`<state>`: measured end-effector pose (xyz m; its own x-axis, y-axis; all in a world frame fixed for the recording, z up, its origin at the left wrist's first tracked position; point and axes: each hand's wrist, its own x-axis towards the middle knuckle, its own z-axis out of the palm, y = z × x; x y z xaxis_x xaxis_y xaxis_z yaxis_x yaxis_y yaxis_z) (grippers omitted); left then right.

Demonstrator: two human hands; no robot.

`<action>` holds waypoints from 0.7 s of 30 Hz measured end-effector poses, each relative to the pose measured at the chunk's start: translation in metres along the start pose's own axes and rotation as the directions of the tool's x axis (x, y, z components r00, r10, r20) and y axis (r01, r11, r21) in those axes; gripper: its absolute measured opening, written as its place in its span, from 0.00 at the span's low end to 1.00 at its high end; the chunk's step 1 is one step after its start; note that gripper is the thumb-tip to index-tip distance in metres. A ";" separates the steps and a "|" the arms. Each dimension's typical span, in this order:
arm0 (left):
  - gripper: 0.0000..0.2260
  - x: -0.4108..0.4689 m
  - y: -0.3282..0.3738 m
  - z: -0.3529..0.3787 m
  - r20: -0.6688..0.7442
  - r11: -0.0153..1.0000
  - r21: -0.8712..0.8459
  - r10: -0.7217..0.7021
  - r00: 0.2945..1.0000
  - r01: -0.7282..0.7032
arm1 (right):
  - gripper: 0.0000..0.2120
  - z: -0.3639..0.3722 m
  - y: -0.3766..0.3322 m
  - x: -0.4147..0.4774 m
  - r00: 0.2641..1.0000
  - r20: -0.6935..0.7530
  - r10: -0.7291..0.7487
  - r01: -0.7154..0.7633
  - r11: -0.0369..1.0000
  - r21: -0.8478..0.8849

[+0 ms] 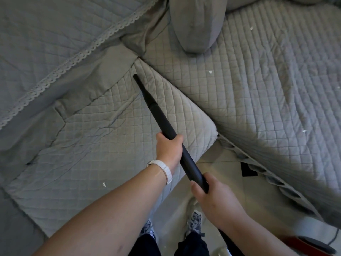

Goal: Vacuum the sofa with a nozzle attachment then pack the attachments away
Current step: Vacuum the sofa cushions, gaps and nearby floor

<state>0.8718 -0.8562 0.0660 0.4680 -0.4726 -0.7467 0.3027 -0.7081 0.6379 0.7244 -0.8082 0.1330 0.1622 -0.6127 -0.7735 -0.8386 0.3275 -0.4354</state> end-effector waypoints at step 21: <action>0.18 -0.069 -0.040 -0.019 -0.289 0.970 -0.244 -0.078 0.954 0.005 | 0.08 -0.018 0.046 -0.025 0.959 0.211 -0.189 0.233 0.951 -0.204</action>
<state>0.8434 -0.7851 0.0950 0.6632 -0.2441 -0.7075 0.4984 -0.5612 0.6608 0.6727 -0.7904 0.1410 0.4241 -0.4976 -0.7567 -0.8657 0.0225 -0.5001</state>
